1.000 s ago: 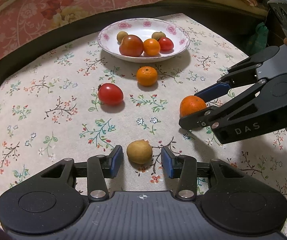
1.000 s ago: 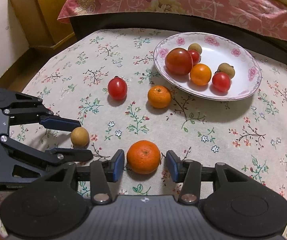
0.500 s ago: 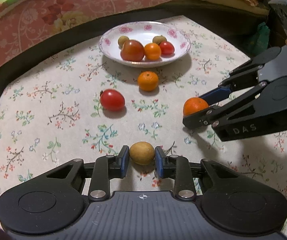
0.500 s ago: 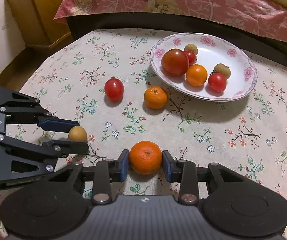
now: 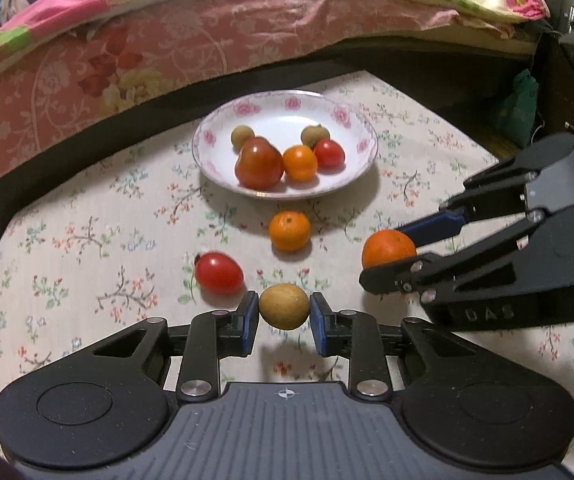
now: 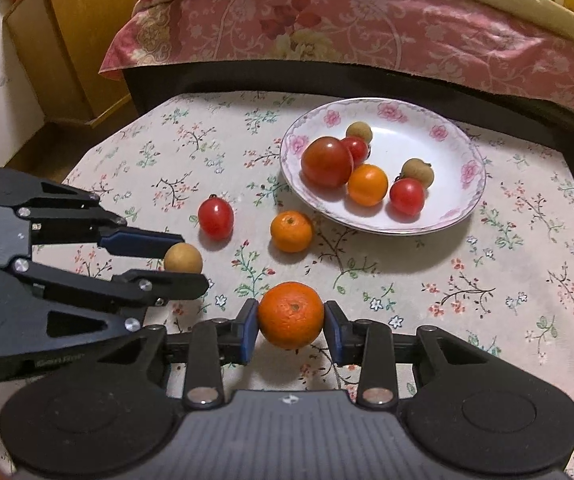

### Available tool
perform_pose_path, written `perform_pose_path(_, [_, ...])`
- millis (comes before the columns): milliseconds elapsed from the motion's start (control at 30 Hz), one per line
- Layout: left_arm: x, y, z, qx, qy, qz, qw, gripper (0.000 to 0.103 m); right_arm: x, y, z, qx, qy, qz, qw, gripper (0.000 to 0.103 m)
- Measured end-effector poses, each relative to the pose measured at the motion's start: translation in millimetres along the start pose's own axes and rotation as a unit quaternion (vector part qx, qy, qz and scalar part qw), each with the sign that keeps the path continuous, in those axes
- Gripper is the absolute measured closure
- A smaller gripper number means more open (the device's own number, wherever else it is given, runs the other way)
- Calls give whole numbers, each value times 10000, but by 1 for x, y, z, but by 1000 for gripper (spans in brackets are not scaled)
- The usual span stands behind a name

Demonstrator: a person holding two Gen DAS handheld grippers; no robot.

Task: Organize fruits
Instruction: 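Carry the orange and brown fruit over the plate and open both grippers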

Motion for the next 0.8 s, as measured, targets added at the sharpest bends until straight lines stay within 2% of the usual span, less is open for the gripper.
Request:
perform_pose_path(533, [-1,3,27,-258,0,62,9996,68,-16,16,17,-304,-249,-145,9991,68])
perform_pose_path(800, [2,0,60,-547,-34,137,9984,70,-37,24,41,-548,-446,-286,9971,68])
Point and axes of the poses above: each gripper's, at about its wrist camera, not at the fingertips, and y roughly against the way its jaws point, x to its left, z to its top, the point moved 9 cm from there along -y, roughly the way its jaws point, and after that the axes turned 9 degrees about x, right-handed, at the moved point
